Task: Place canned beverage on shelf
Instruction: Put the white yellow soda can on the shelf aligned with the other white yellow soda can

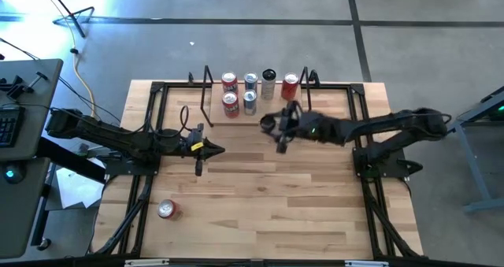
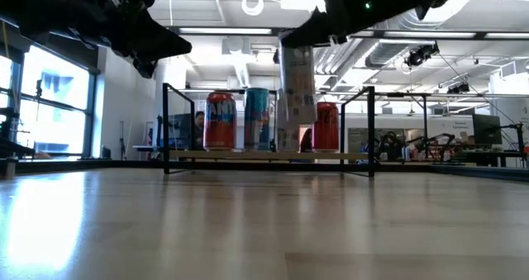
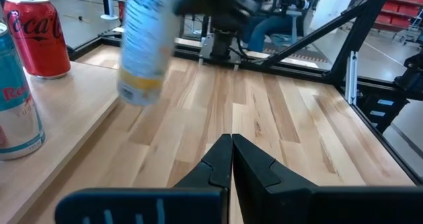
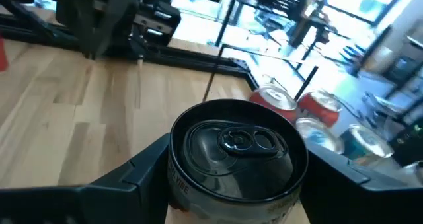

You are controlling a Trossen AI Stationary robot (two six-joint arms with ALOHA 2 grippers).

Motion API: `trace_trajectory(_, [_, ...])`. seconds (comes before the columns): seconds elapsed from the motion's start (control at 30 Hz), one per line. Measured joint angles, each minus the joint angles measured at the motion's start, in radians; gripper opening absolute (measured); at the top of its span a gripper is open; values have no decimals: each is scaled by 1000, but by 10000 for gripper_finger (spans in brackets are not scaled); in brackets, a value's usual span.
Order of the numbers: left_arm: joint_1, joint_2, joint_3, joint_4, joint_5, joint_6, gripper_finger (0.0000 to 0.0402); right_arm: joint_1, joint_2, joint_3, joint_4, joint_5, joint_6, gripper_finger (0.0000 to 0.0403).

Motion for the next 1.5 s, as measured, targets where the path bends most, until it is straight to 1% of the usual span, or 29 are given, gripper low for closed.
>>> trace_trajectory(0.1, [0, 0, 0, -2, 0, 0, 3, -118, -43, -29, 25, -164, -26, 244])
trace_trajectory(0.2, [0, 0, 0, 1, 0, 0, 3, -233, -38, -32, 51, -303, -22, 244])
trace_trajectory(0.37, [0, 0, 0, -3, 0, -9, 3, -361, 40, -34, 127, -469, -22, 244])
trace_trajectory(0.43, [0, 0, 0, -2, 0, -9, 3, -391, 75, -34, 172, -509, -24, 244])
trace_trajectory(0.57, [0, 0, 0, 1, 0, -9, 3, -429, 131, -34, 223, -539, -29, 244])
trace_trajectory(0.8, [0, 0, 0, 2, 0, -9, 3, -464, 187, -34, 269, -540, -18, 244])
trace_trajectory(0.97, [0, 0, 0, 2, 0, -9, 3, -471, 204, -33, 307, -542, -21, 244])
trace_trajectory(1.23, [0, 0, 0, 2, 0, -13, 3, -486, 206, -33, 294, -542, 12, 244])
trace_trajectory(1.27, [0, 0, 0, 2, 0, -15, 3, -486, 206, -33, 293, -541, 18, 248])
trace_trajectory(1.4, [0, 0, 0, 2, 0, -16, 3, -486, 206, -33, 296, -541, 31, 286])
trace_trajectory(1.5, [0, 0, 0, 2, 0, -17, 3, -486, 205, -30, 309, -541, 31, 296])
